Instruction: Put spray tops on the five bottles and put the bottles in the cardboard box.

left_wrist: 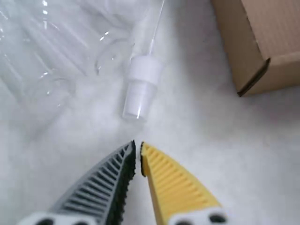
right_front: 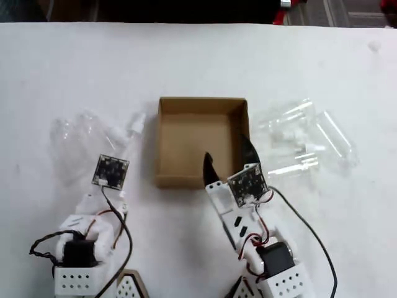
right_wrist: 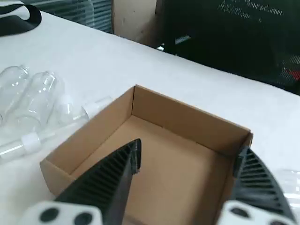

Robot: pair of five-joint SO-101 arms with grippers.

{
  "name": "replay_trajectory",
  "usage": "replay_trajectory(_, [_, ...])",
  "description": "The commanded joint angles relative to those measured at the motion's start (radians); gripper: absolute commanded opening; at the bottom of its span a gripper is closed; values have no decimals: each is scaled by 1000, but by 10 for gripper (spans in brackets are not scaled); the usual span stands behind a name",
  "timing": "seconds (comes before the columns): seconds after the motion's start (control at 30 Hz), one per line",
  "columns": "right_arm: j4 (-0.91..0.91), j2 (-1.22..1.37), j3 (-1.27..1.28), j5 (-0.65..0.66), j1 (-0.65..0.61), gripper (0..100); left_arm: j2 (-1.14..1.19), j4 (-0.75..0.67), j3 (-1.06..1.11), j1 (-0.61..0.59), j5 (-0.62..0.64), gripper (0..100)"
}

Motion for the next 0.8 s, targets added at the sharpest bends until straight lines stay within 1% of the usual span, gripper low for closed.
replay_trajectory(0.0, [18,-4,8,-8,24,293,2,8,2,-4,15,27])
replay_trajectory(0.63, [19,-2,8,-9,25,293,2,9,2,-4,15,26])
replay_trajectory(0.77, [45,-2,8,-9,25,293,2,9,2,-4,11,27])
